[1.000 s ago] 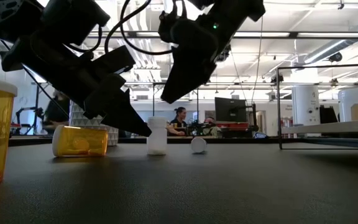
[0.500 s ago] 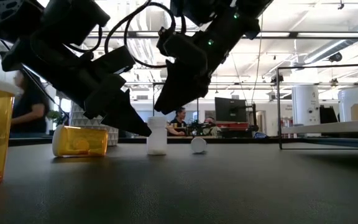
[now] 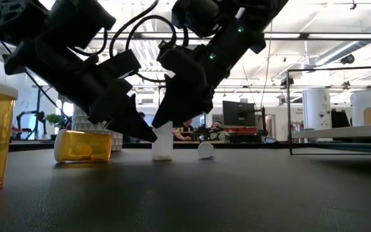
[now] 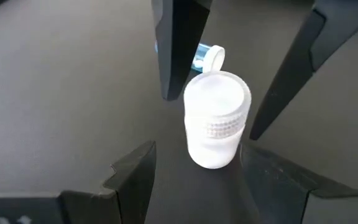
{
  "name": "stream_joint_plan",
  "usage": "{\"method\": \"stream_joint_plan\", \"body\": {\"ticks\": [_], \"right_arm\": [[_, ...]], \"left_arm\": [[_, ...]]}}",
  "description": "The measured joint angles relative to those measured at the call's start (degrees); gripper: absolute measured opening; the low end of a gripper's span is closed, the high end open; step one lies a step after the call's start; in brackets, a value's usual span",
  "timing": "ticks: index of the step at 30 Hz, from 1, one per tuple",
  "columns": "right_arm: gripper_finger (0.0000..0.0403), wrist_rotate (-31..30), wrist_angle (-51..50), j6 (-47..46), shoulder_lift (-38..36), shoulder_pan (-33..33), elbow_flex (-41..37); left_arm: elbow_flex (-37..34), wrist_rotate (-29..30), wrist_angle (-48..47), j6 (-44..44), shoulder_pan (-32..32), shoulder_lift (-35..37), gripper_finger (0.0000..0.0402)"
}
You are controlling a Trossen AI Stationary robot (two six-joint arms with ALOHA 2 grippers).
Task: Pick and place medicine bottles onto shelf by color
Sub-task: Put the white pill bottle on the shelf aligned with the other white pill bottles
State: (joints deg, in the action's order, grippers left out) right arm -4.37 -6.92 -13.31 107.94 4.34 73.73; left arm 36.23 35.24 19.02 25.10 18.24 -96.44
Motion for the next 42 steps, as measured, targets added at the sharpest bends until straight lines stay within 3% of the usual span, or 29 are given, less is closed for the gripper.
{"method": "stream_joint_plan", "body": {"ticks": [5,13,19,27,34,42], "right_arm": [[0.0205,-0.10,0.16,0.23,0.00,-0.02,0.02],[0.0126,-0.12,0.00,-0.04,-0.01,-0.33,0.02],[0.0122,-0.12,-1.15,-0.37,-0.63,-0.37,0.02],[0.0122,-0.13,-14.15,-0.83,-10.12,-0.36,0.76],[0.0129,-0.19,-29.60,-7.13,-21.44,0.23,0.76],[0.0132,-2.32,-45.22,-14.87,-28.99,5.35,-0.84]], "left_arm": [[0.00,-0.02,-0.02,0.00,-0.03,0.00,0.0217],[0.00,-0.02,-0.02,0.00,-0.16,0.00,0.0217],[0.00,-0.02,-0.02,0.00,-0.17,0.00,0.0217],[0.81,-0.20,-0.06,0.05,-0.16,0.52,0.0217],[2.42,-0.42,0.20,0.02,-0.18,0.70,0.0217],[3.54,-0.44,0.23,0.07,-0.18,0.71,0.0217]]}}
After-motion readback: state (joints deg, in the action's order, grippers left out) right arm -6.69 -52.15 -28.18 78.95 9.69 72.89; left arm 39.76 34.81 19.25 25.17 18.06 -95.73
